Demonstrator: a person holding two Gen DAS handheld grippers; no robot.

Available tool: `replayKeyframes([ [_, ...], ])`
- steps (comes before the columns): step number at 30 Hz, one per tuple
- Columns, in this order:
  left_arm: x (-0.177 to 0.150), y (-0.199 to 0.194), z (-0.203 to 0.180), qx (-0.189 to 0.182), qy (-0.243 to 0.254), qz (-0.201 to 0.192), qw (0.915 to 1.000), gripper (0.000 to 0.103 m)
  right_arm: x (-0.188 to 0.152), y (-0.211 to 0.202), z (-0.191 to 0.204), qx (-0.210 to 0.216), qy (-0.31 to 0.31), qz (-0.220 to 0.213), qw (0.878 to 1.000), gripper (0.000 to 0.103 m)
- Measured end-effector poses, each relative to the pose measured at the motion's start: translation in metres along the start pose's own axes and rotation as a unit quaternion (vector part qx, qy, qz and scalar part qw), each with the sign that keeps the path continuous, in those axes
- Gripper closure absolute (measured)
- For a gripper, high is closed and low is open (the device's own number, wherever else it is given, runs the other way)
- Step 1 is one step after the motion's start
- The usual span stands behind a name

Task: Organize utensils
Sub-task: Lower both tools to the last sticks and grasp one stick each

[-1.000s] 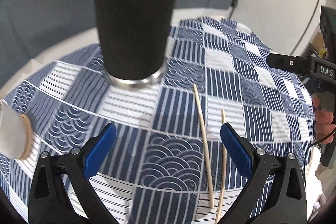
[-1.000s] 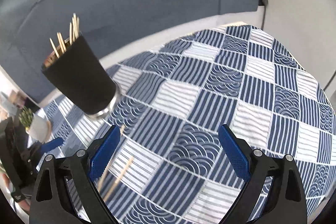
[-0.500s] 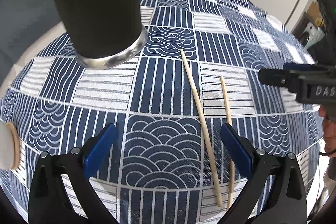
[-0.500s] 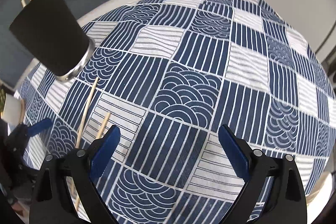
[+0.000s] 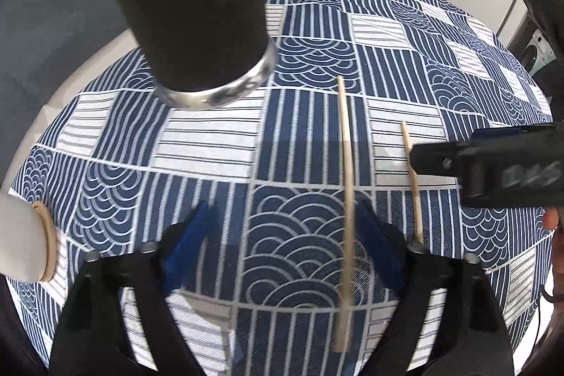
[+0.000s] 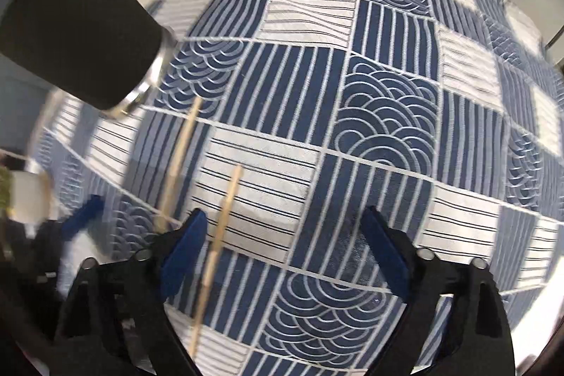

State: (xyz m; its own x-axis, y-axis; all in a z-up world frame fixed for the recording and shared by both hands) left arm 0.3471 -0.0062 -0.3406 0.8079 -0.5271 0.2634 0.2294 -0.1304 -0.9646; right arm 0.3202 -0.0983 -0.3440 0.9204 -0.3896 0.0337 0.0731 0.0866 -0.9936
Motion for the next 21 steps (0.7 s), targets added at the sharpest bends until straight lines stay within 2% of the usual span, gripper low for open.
replayKeyframes([
  [1, -0.001, -0.001, 0.001, -0.001, 0.004, 0.001, 1.0, 0.033, -0.001, -0.001, 0.001, 0.002, 0.012, 0.0, 1.0, 0.031],
  [3, -0.002, -0.003, 0.003, -0.004, 0.013, 0.003, 0.9999, 0.039, -0.003, -0.005, -0.003, -0.013, 0.033, -0.001, 0.999, 0.049],
  [4, -0.002, -0.003, 0.004, -0.005, 0.015, 0.004, 0.9999, 0.045, -0.004, -0.008, -0.004, -0.022, 0.035, -0.008, 0.999, 0.074],
  [5, -0.003, -0.004, 0.004, -0.006, 0.018, 0.004, 0.9998, 0.055, -0.005, -0.009, -0.003, -0.025, 0.03, -0.008, 0.999, 0.085],
  [6, -0.004, -0.006, 0.004, -0.007, 0.022, 0.005, 0.9997, 0.061, -0.006, -0.009, -0.002, -0.029, 0.019, -0.009, 0.999, 0.09],
  [7, -0.004, -0.007, 0.004, -0.008, 0.024, 0.006, 0.9997, 0.073, -0.007, -0.01, -0.003, -0.034, 0.013, -0.009, 0.999, 0.1],
  [8, -0.006, -0.007, 0.003, -0.009, 0.024, 0.008, 0.9996, 0.084, -0.008, -0.01, -0.005, -0.027, 0.011, -0.009, 1.0, 0.101],
  [10, -0.009, -0.008, 0.001, -0.014, 0.025, 0.012, 0.9995, 0.095, -0.01, -0.01, -0.008, 0.005, 0.018, -0.003, 1.0, 0.101],
  [13, -0.014, -0.009, 0.0, -0.013, 0.024, 0.015, 0.9995, 0.098, -0.014, -0.01, -0.021, 0.101, 0.053, 0.023, 0.993, 0.101],
  [14, -0.016, -0.01, 0.0, -0.013, 0.023, 0.016, 0.9995, 0.098, -0.015, -0.01, -0.023, 0.117, 0.058, 0.026, 0.991, 0.097],
  [16, -0.019, -0.011, 0.001, -0.016, 0.021, 0.022, 0.9994, 0.098, -0.022, -0.011, -0.024, 0.14, 0.064, 0.034, 0.987, 0.096],
  [18, -0.024, -0.012, 0.004, -0.018, 0.012, 0.026, 0.9994, 0.098, -0.031, -0.011, -0.017, 0.148, 0.055, 0.039, 0.987, 0.095],
  [19, -0.027, -0.013, 0.006, -0.019, 0.003, 0.027, 0.9995, 0.098, -0.034, -0.012, -0.01, 0.141, 0.043, 0.04, 0.988, 0.089],
  [20, -0.031, -0.014, 0.009, -0.021, -0.006, 0.026, 0.9994, 0.098, -0.032, -0.013, -0.004, 0.136, 0.035, 0.039, 0.989, 0.074],
  [21, -0.035, -0.015, 0.011, -0.023, -0.015, 0.026, 0.9993, 0.098, -0.029, -0.014, -0.002, 0.131, 0.025, 0.036, 0.99, 0.064],
])
Point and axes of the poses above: each gripper's, at about its wrist camera, not at the fingertips, and y roughly the way its jaws point, z to its left, x to its top, the point moved 10 cm from there along y, roughly the way its jaws point, and after that the axes turned 12 degrees about z, right-handed, at the moved point
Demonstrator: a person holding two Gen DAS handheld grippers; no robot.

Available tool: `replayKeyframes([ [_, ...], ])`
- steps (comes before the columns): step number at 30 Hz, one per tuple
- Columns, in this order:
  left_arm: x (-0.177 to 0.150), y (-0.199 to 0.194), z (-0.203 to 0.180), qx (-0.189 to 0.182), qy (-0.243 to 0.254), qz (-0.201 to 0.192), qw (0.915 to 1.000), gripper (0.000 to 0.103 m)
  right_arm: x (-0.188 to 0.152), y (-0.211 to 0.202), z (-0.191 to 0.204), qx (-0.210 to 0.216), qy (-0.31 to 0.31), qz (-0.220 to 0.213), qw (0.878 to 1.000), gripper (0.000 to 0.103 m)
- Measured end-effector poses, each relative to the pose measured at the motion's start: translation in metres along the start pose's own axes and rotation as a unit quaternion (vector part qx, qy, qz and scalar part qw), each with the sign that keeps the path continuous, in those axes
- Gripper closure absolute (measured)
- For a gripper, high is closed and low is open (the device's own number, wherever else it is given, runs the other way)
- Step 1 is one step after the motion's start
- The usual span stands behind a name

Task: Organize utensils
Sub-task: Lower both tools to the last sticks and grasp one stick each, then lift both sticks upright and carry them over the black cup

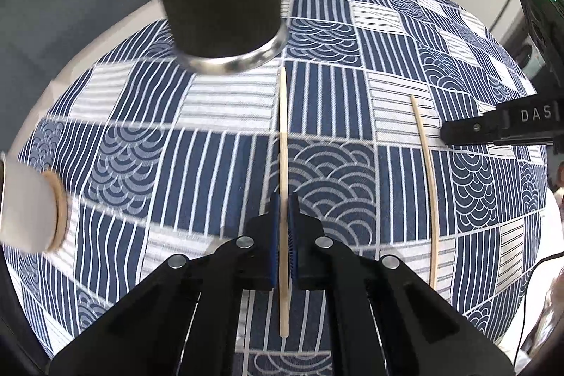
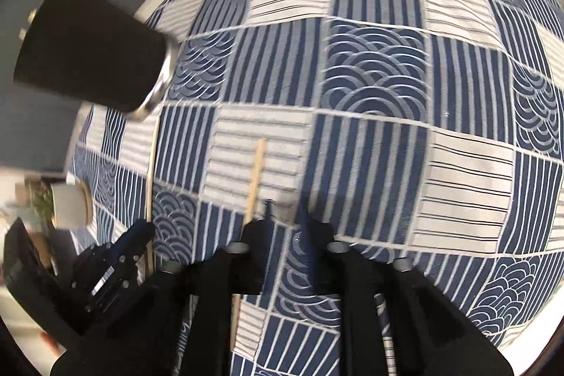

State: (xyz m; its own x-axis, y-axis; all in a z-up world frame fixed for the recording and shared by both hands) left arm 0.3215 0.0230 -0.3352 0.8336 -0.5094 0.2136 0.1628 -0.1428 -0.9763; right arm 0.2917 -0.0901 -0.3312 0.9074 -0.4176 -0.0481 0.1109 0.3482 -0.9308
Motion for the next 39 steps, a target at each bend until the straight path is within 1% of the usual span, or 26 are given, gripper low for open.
replayKeyframes([
  [1, -0.003, -0.001, 0.003, 0.0, -0.006, -0.001, 1.0, 0.098, 0.001, 0.0, 0.007, -0.012, -0.017, -0.003, 1.0, 0.053],
  [2, -0.007, -0.002, 0.006, 0.002, -0.012, -0.001, 0.9999, 0.098, -0.001, 0.002, 0.01, -0.029, -0.028, -0.002, 0.999, 0.054],
  [4, -0.015, -0.004, 0.011, -0.005, -0.03, -0.002, 0.9995, 0.098, -0.001, 0.009, 0.014, -0.078, -0.043, 0.006, 0.996, 0.053],
  [6, -0.022, -0.006, 0.017, -0.024, -0.052, -0.002, 0.9983, 0.098, 0.003, 0.011, 0.013, -0.132, -0.046, 0.004, 0.99, 0.06],
  [7, -0.024, -0.007, 0.018, -0.028, -0.056, -0.002, 0.998, 0.098, 0.002, 0.011, 0.013, -0.161, -0.047, -0.002, 0.986, 0.069],
  [8, -0.027, -0.007, 0.019, -0.029, -0.06, 0.001, 0.9978, 0.098, 0.001, 0.012, 0.016, -0.157, -0.048, -0.005, 0.986, 0.078],
  [9, -0.03, -0.008, 0.02, -0.029, -0.064, 0.003, 0.9975, 0.098, 0.0, 0.011, 0.016, -0.158, -0.047, -0.007, 0.986, 0.082],
  [10, -0.036, -0.009, 0.021, -0.026, -0.069, 0.007, 0.9973, 0.098, 0.0, 0.01, 0.013, -0.159, -0.043, -0.009, 0.986, 0.094],
  [11, -0.039, -0.01, 0.021, -0.025, -0.072, 0.009, 0.9971, 0.098, 0.0, 0.009, 0.011, -0.153, -0.038, -0.008, 0.987, 0.097],
  [13, -0.05, -0.012, 0.025, -0.03, -0.088, 0.013, 0.9956, 0.098, 0.0, 0.008, 0.006, -0.13, -0.033, -0.002, 0.991, 0.098],
  [15, -0.062, -0.015, 0.028, -0.05, -0.111, 0.017, 0.9924, 0.098, -0.001, 0.006, 0.001, -0.093, -0.023, 0.007, 0.995, 0.098],
  [17, -0.071, -0.017, 0.032, -0.064, -0.13, 0.018, 0.9893, 0.098, -0.004, 0.004, 0.0, -0.067, -0.021, 0.01, 0.997, 0.098],
  [19, -0.077, -0.019, 0.036, -0.077, -0.145, 0.019, 0.9863, 0.098, -0.002, -0.007, 0.0, -0.052, -0.027, -0.006, 0.998, 0.098],
  [21, -0.079, -0.023, 0.044, -0.065, -0.145, 0.014, 0.9872, 0.098, 0.004, -0.029, 0.005, -0.032, -0.037, -0.035, 0.998, 0.098],
  [23, -0.075, -0.031, 0.053, -0.063, -0.153, 0.006, 0.9862, 0.098, 0.011, -0.05, 0.013, -0.008, -0.048, -0.057, 0.997, 0.098],
  [26, -0.066, -0.055, 0.066, -0.065, -0.176, -0.013, 0.9821, 0.098, 0.027, -0.088, 0.041, 0.013, -0.08, -0.102, 0.991, 0.098],
  [28, -0.058, -0.072, 0.072, -0.061, -0.187, -0.027, 0.9801, 0.098, 0.036, -0.116, 0.06, 0.024, -0.113, -0.139, 0.984, 0.098],
  [29, -0.052, -0.081, 0.075, -0.056, -0.191, -0.037, 0.9793, 0.098, 0.051, -0.127, 0.063, 0.03, -0.125, -0.149, 0.98, 0.098],
  [30, -0.048, -0.088, 0.078, -0.053, -0.195, -0.046, 0.9784, 0.098, 0.059, -0.138, 0.071, 0.041, -0.14, -0.162, 0.976, 0.098],
  [32, -0.032, -0.106, 0.086, -0.05, -0.212, -0.077, 0.973, 0.098, 0.072, -0.157, 0.086, 0.06, -0.174, -0.18, 0.966, 0.098],
  [33, -0.028, -0.111, 0.087, -0.048, -0.219, -0.087, 0.9707, 0.098, 0.076, -0.169, 0.095, 0.067, -0.192, -0.189, 0.961, 0.098],
  [35, -0.01, -0.13, 0.091, -0.037, -0.233, -0.117, 0.9647, 0.098, 0.084, -0.192, 0.118, 0.082, -0.233, -0.213, 0.945, 0.098],
  [38, 0.017, -0.16, 0.087, -0.04, -0.234, -0.158, 0.9585, 0.098, 0.097, -0.221, 0.149, 0.117, -0.286, -0.242, 0.92, 0.098],
  [39, 0.028, -0.174, 0.086, -0.037, -0.234, -0.177, 0.9551, 0.098, 0.1, -0.229, 0.159, 0.126, -0.305, -0.252, 0.91, 0.098],
])
Point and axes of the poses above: each gripper's, at about its wrist camera, not at the fingertips, and y roughly the way its jaws point, z to its left, x to its top, the point moved 10 cm from there along y, roughly the way its jaws point, and after that the axes turned 12 degrees about z, right-handed, at the moved point
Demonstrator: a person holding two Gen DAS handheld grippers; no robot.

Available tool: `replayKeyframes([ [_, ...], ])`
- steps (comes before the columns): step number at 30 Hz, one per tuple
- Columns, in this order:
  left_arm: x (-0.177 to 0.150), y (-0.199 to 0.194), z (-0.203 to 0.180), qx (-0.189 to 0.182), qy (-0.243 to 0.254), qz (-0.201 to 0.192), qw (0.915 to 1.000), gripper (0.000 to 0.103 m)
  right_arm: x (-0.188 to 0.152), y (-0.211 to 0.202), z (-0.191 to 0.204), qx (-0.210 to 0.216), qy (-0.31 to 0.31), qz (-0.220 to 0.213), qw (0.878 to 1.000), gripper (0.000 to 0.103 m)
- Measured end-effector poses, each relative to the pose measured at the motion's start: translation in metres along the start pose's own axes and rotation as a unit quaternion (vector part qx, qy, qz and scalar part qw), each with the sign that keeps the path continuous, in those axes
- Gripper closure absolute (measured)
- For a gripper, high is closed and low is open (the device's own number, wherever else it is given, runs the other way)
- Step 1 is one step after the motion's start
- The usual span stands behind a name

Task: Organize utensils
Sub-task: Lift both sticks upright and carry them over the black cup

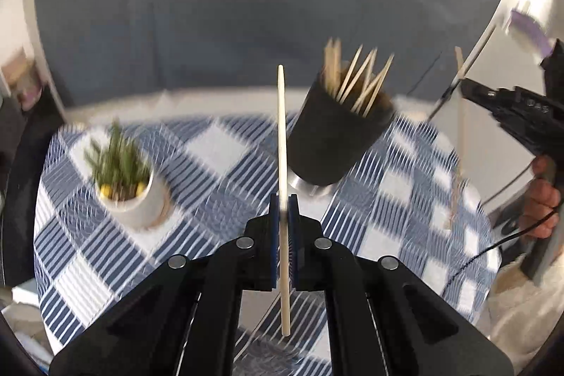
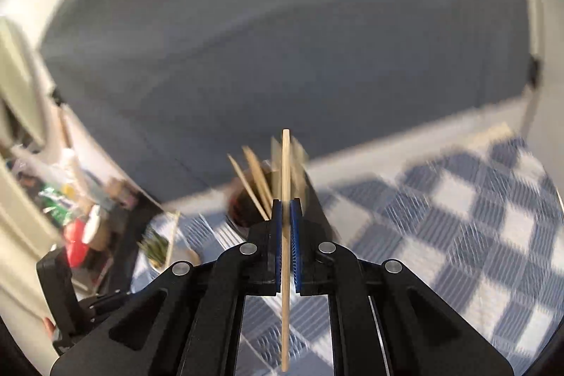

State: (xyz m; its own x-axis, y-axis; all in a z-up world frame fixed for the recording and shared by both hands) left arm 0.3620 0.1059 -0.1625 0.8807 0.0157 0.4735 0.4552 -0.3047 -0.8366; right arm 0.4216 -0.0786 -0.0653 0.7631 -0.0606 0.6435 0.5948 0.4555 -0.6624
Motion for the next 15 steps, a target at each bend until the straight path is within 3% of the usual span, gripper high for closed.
replayKeyframes([
  [5, 0.049, -0.023, -0.027, -0.02, -0.006, -0.081, 0.9965, 0.098, 0.046, 0.0, 0.027, 0.056, -0.088, -0.052, 0.993, 0.098],
  [10, 0.098, -0.024, -0.053, -0.025, 0.002, -0.156, 0.9874, 0.098, 0.067, 0.012, 0.04, 0.106, -0.135, -0.06, 0.983, 0.098],
  [15, 0.132, 0.002, -0.067, -0.052, -0.012, -0.163, 0.9852, 0.098, 0.086, 0.032, 0.037, 0.119, -0.152, -0.064, 0.979, 0.098],
])
Point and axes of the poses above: each gripper's, at about its wrist camera, not at the fingertips, and y roughly the way its jaws point, z to its left, x to its top, the point moved 10 cm from there along y, roughly the way its jaws point, and after that the axes turned 12 degrees about z, right-handed, at the moved point
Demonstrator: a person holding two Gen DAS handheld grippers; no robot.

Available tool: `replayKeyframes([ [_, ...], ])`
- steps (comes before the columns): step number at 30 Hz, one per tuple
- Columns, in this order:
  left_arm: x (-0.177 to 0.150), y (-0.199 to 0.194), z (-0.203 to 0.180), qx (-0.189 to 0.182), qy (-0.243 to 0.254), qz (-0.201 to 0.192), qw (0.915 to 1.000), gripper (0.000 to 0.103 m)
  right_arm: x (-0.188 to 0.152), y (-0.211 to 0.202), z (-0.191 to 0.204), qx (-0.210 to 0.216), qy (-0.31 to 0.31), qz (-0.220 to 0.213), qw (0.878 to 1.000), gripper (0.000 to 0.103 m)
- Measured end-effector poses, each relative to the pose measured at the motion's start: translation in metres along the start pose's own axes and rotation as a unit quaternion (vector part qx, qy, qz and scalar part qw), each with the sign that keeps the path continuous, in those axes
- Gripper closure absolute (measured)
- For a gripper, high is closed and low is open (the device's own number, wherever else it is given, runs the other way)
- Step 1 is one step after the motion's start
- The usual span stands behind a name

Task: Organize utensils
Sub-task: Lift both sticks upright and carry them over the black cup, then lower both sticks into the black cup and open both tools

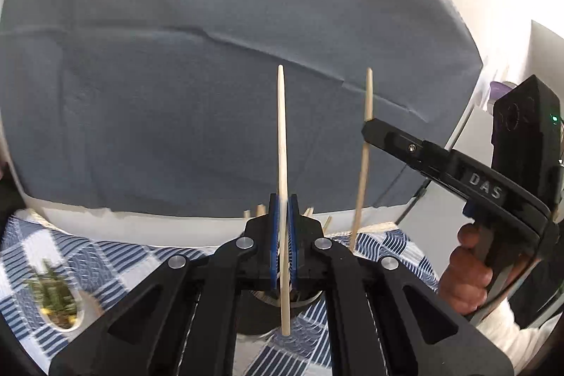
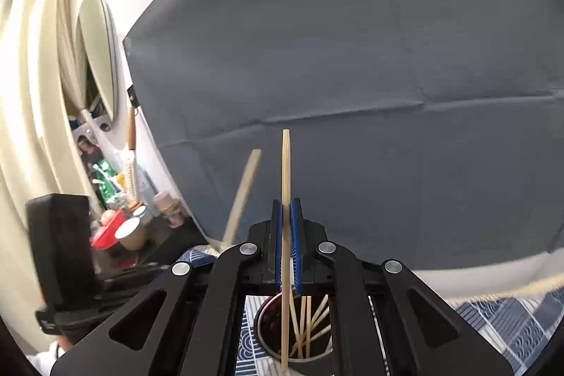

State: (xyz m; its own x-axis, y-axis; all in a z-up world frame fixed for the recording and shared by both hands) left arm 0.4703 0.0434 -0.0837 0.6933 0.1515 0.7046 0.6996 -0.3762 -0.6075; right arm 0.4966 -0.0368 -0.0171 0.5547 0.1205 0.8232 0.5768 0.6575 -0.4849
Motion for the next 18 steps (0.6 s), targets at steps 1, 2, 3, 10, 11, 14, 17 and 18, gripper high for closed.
replayKeyframes([
  [1, 0.002, 0.01, -0.001, 0.003, 0.0, 0.0, 1.0, 0.098, 0.001, 0.004, -0.002, 0.006, -0.004, -0.001, 1.0, 0.098],
  [2, 0.004, 0.017, -0.002, 0.006, 0.005, -0.003, 1.0, 0.098, 0.003, 0.008, -0.004, 0.006, -0.01, -0.006, 1.0, 0.098],
  [3, 0.006, 0.022, -0.003, 0.004, 0.009, -0.006, 0.9999, 0.098, 0.004, 0.01, -0.006, 0.005, -0.014, -0.013, 1.0, 0.098],
  [10, 0.006, 0.046, 0.001, -0.026, -0.001, -0.041, 0.9988, 0.098, -0.012, 0.032, -0.019, 0.025, -0.015, -0.009, 1.0, 0.098],
  [11, 0.002, 0.049, 0.001, -0.028, -0.002, -0.04, 0.9988, 0.098, -0.016, 0.034, -0.019, 0.028, -0.015, -0.006, 0.999, 0.098],
  [14, -0.018, 0.061, 0.006, -0.024, -0.008, -0.018, 0.9995, 0.098, -0.029, 0.041, -0.022, 0.032, -0.014, 0.011, 0.999, 0.098],
  [17, -0.033, 0.061, 0.012, -0.018, -0.013, -0.009, 0.9997, 0.098, -0.042, 0.045, -0.026, 0.027, -0.014, 0.027, 0.999, 0.096],
  [18, -0.034, 0.059, 0.012, -0.014, -0.013, -0.01, 0.9998, 0.098, -0.044, 0.043, -0.028, 0.023, -0.014, 0.027, 0.999, 0.095],
])
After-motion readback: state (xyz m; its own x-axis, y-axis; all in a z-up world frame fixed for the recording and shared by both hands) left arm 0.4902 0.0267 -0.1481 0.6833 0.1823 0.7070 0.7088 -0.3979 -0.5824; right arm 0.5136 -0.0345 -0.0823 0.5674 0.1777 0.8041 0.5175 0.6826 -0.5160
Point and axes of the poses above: each gripper's, at about its wrist camera, not at the fingertips, and y roughly the way its jaws point, z to its left, x to its top, the point moved 10 cm from there along y, roughly the way its jaws point, and after that the axes turned 12 degrees about z, right-handed, at the moved point
